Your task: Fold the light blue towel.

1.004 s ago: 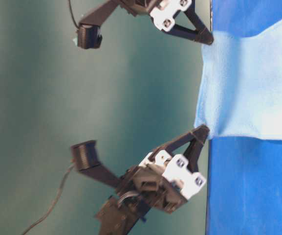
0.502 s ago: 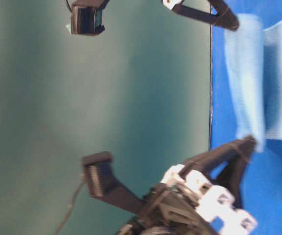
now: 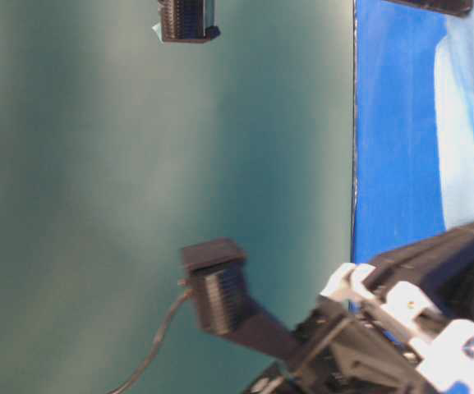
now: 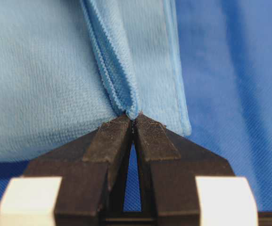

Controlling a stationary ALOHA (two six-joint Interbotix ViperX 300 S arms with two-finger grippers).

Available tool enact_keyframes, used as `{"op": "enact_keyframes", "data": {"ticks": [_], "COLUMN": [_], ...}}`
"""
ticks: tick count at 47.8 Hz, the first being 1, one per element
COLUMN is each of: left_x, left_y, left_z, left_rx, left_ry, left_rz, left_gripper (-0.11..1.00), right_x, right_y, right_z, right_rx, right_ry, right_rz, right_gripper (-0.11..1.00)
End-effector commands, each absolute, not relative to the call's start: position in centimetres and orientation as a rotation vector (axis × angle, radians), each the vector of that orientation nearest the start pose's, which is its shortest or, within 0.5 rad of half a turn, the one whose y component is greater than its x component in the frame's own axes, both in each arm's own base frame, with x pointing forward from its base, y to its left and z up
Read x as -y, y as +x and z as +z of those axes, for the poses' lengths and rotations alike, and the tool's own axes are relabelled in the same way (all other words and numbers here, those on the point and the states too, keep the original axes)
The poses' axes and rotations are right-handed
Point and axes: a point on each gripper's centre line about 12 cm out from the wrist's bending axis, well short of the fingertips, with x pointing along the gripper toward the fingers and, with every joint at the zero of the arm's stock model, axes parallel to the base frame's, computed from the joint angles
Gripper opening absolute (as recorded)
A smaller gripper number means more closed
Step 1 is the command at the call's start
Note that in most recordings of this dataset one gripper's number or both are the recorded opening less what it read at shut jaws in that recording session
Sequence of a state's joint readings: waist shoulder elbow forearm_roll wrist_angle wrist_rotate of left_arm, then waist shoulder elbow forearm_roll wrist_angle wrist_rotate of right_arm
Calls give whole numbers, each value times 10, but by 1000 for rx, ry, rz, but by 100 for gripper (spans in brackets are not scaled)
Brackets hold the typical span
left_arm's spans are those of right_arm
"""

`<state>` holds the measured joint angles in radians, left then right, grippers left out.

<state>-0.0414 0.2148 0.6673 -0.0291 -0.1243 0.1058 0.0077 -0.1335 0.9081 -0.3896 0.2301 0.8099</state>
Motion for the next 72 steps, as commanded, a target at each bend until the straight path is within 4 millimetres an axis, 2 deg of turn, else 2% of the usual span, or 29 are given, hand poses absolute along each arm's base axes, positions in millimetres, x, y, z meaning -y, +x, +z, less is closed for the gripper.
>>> {"op": "enact_keyframes", "data": {"ticks": [1,26,30,36,38,40,47,53,61,72], "left_x": [16,14,14,12,10,9,8,8,4,-6], "left_y": [403,409,410,411,410,409,398,386,362,321], "left_z": [97,103,107,116,121,127,159,186,211,237], "left_rx": [-738,-684,-673,-656,-648,-645,-634,-613,-564,-477], "left_ry": [86,87,106,122,126,131,146,149,164,181], "left_rz": [-62,-56,-62,-62,-59,-59,-63,-64,-58,-27], "left_gripper": [2,4,19,49,54,53,49,49,49,49], "right_x": [7,5,5,2,1,0,-3,-6,-1,7], "right_y": [303,311,313,319,320,320,318,311,291,253], "right_z": [126,127,128,138,143,150,182,209,240,269], "right_rx": [-934,-903,-897,-876,-869,-859,-810,-751,-663,-540], "right_ry": [352,358,359,338,327,314,288,284,247,161], "right_rz": [-270,-244,-245,-226,-221,-218,-216,-207,-204,-204], "right_gripper": [5,6,9,45,58,63,52,52,52,52]}}
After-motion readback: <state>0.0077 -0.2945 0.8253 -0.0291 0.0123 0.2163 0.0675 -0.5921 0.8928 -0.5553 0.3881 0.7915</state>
